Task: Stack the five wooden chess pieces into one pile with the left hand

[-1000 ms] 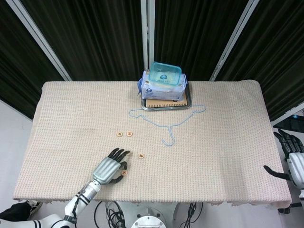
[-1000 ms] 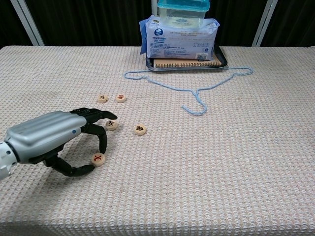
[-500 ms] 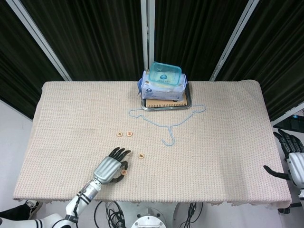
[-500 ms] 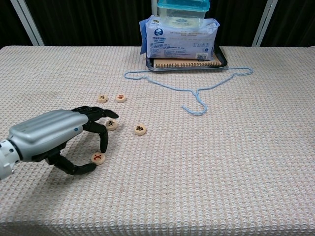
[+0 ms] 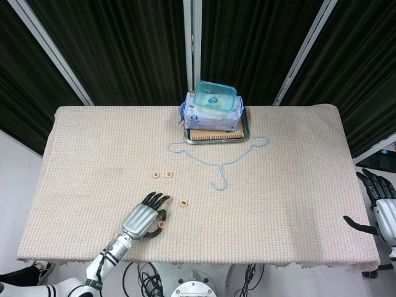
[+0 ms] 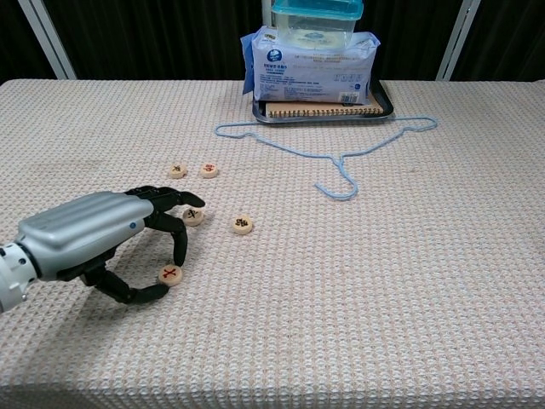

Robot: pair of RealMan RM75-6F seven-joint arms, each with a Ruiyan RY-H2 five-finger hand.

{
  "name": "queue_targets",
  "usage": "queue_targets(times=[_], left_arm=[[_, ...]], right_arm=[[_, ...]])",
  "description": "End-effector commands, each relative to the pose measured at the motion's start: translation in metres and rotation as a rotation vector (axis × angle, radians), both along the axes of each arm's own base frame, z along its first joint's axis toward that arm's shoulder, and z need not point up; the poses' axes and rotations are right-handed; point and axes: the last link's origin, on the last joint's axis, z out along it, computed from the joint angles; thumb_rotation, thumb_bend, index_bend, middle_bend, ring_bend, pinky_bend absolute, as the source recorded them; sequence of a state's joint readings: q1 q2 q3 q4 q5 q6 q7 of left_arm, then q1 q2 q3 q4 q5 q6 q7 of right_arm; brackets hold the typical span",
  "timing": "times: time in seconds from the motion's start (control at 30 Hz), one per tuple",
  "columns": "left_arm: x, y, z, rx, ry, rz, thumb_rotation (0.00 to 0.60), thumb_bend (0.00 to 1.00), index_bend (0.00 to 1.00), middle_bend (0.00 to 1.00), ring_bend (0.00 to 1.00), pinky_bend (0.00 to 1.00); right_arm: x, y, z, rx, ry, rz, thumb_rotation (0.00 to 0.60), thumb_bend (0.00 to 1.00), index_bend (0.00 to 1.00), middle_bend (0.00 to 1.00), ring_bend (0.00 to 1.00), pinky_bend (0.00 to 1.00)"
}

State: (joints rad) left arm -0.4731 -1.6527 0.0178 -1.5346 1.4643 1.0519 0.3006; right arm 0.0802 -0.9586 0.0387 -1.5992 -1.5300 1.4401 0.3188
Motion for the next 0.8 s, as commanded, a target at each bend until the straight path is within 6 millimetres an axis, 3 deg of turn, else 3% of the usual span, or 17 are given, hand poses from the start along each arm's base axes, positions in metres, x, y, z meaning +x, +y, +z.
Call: queue_targets(times=[0.03,0.53,0.8], left_arm=[[0.000,0.000,0.000,0.000,0.002,0.001,0.600,0.28,0.48,0.06,0.00,0.00],[0.002,0.002,0.009,0.029,-0.025,-0.001,0.600,0.29,0.51,0.06,0.00,0.00],[0.010,0.015,0.024,0.052,-0.052,0.006,0.600,0.29,0.51,0.06,0.00,0.00]], right_arm=[[0.000,0.000,0.000,0.001,0.000,-0.001,0.600,0.09,0.00,0.00,0.00,0.00],[0.000,0.000,0.000,0.001,0.001,0.000,0.600,0.09,0.00,0.00,0.00,0.00],[0.000,-0.001,-0.001,0.004,0.002,-0.003,0.600,0.09,0.00,0.00,0.00,0.00]])
